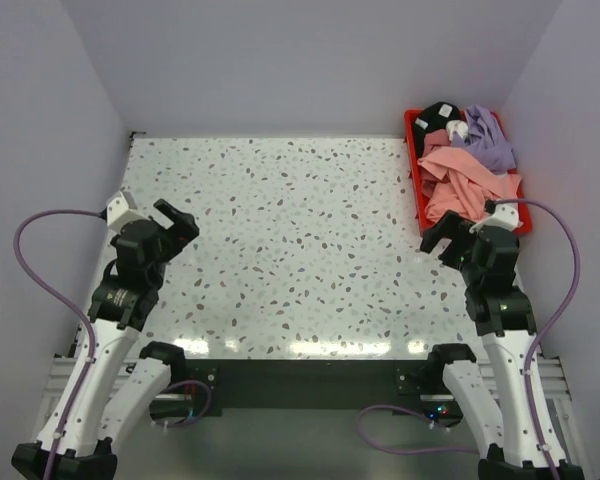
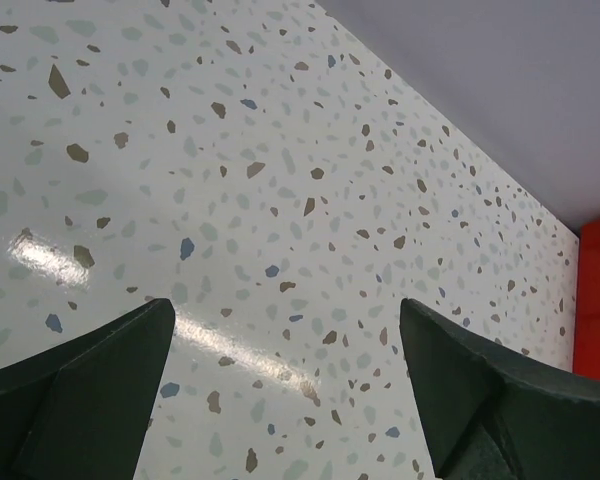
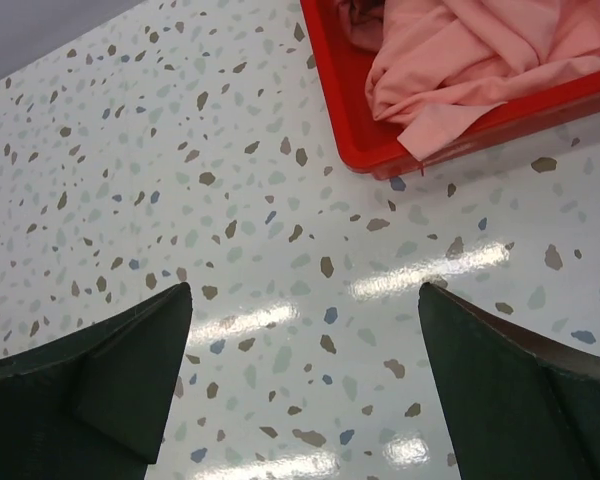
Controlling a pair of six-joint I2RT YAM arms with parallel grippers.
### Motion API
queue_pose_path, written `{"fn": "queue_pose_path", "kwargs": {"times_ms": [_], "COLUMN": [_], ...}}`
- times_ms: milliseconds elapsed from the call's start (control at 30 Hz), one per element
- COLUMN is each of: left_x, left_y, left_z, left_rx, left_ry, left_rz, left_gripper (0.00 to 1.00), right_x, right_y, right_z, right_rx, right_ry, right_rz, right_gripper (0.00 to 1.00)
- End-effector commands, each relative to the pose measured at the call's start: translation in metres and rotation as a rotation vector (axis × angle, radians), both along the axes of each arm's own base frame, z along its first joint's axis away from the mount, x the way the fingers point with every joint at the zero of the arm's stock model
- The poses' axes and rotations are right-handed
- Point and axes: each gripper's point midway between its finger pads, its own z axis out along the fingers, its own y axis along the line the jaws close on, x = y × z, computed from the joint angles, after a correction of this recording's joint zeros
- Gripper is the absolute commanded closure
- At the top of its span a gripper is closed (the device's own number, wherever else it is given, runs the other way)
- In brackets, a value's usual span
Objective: Fold and stack the t-shirts
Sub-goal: Grab the tshirt from the pile
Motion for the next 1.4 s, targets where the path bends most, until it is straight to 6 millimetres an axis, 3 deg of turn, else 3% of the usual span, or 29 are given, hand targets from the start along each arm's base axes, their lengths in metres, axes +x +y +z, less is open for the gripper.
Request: {"fn": "queue_pose_path", "kwargs": {"times_ms": [0, 100, 200, 233, 267, 300, 333, 367, 400, 433, 533, 567, 600, 633, 667, 700, 800, 867, 933, 967, 1033, 1067, 1100, 1167, 1233, 1300, 1333, 1367], "left_x": [0.007, 0.007, 0.007, 0.008, 0.008, 0.009, 0.011, 0.012, 0.013, 0.012, 0.012, 0.011, 0.01, 0.009, 0.007, 0.007, 0.007, 0.008, 0.01, 0.012, 0.014, 0.016, 0.017, 0.02, 0.021, 0.022, 0.022, 0.021], "left_y": [0.002, 0.0, 0.0, -0.001, -0.002, -0.005, -0.006, -0.007, -0.008, -0.008, -0.011, -0.012, -0.013, -0.012, -0.011, -0.01, -0.01, -0.011, -0.011, -0.011, -0.012, -0.013, -0.013, -0.013, -0.013, -0.012, -0.012, -0.013], "left_z": [0.008, 0.004, 0.0, 0.001, 0.001, -0.001, 0.001, 0.0, 0.001, -0.001, -0.004, -0.005, -0.002, -0.002, -0.001, -0.002, -0.003, -0.002, 0.0, -0.002, -0.005, -0.009, -0.01, -0.012, -0.015, -0.016, -0.017, -0.017], "left_rx": [-0.022, -0.024, -0.025, -0.027, -0.027, -0.03, -0.029, -0.028, -0.028, -0.027, -0.03, -0.028, -0.028, -0.03, -0.026, -0.026, -0.035, -0.03, -0.028, -0.028, -0.027, -0.025, -0.025, -0.021, -0.015, -0.014, -0.015, -0.017], "left_ry": [-0.056, -0.048, -0.04, -0.045, -0.049, -0.044, -0.053, -0.051, -0.049, -0.042, -0.032, -0.027, -0.033, -0.028, -0.035, -0.035, -0.054, -0.055, -0.055, -0.046, -0.038, -0.025, -0.023, -0.007, 0.008, 0.013, 0.018, 0.016], "left_rz": [0.023, 0.013, 0.011, 0.006, -0.001, -0.016, -0.022, -0.028, -0.029, -0.029, -0.048, -0.057, -0.063, -0.061, -0.056, -0.049, -0.045, -0.057, -0.054, -0.054, -0.057, -0.06, -0.06, -0.055, -0.053, -0.045, -0.044, -0.048], "left_gripper": [0.0, 0.0, 0.0, 0.0, 0.0, 0.0, 0.0, 0.0, 0.0, 0.0, 0.0, 0.0, 0.0, 0.0, 0.0, 0.0, 0.0, 0.0, 0.0, 0.0, 0.0, 0.0, 0.0, 0.0, 0.0, 0.0, 0.0, 0.0], "right_x": [0.008, 0.018, 0.039, 0.052, 0.061, 0.072, 0.088, 0.097, 0.109, 0.127, 0.167, 0.183, 0.196, 0.205, 0.217, 0.228, 0.259, 0.272, 0.284, 0.289, 0.297, 0.303, 0.306, 0.313, 0.315, 0.32, 0.321, 0.322], "right_y": [0.0, 0.003, 0.008, 0.009, 0.001, -0.004, -0.013, -0.029, -0.038, -0.043, -0.068, -0.072, -0.079, -0.083, -0.086, -0.093, -0.09, -0.091, -0.092, -0.108, -0.113, -0.114, -0.116, -0.118, -0.12, -0.121, -0.12, -0.121], "right_z": [0.011, 0.008, 0.022, 0.016, 0.015, 0.027, 0.008, 0.005, 0.015, -0.006, 0.009, -0.01, 0.005, 0.006, -0.012, 0.004, -0.004, 0.001, -0.015, -0.009, -0.023, -0.017, -0.031, -0.031, -0.052, -0.06, -0.066, -0.067], "right_rx": [0.034, 0.074, 0.091, 0.092, 0.083, 0.076, 0.056, 0.044, 0.037, 0.011, -0.039, -0.056, -0.061, -0.068, -0.095, -0.099, -0.085, -0.079, -0.095, -0.097, -0.122, -0.123, -0.139, -0.145, -0.159, -0.156, -0.156, -0.153], "right_ry": [-0.041, -0.048, -0.096, -0.063, -0.046, -0.058, 0.01, 0.02, 0.004, 0.062, -0.009, 0.03, -0.007, -0.01, 0.03, -0.008, -0.015, -0.027, -0.004, -0.017, 0.007, -0.007, 0.023, 0.027, 0.078, 0.089, 0.096, 0.096], "right_rz": [-0.027, -0.033, -0.012, -0.016, -0.061, -0.094, -0.151, -0.26, -0.314, -0.349, -0.476, -0.498, -0.533, -0.553, -0.563, -0.592, -0.573, -0.579, -0.587, -0.619, -0.631, -0.633, -0.636, -0.643, -0.645, -0.645, -0.644, -0.642], "right_gripper": [0.01, 0.01, 0.01, 0.01, 0.01, 0.01, 0.01, 0.01, 0.01, 0.01, 0.01, 0.01, 0.01, 0.02, 0.02, 0.02, 0.02, 0.02, 0.02, 0.02, 0.03, 0.03, 0.03, 0.04, 0.05, 0.07, 0.1, 0.21]}}
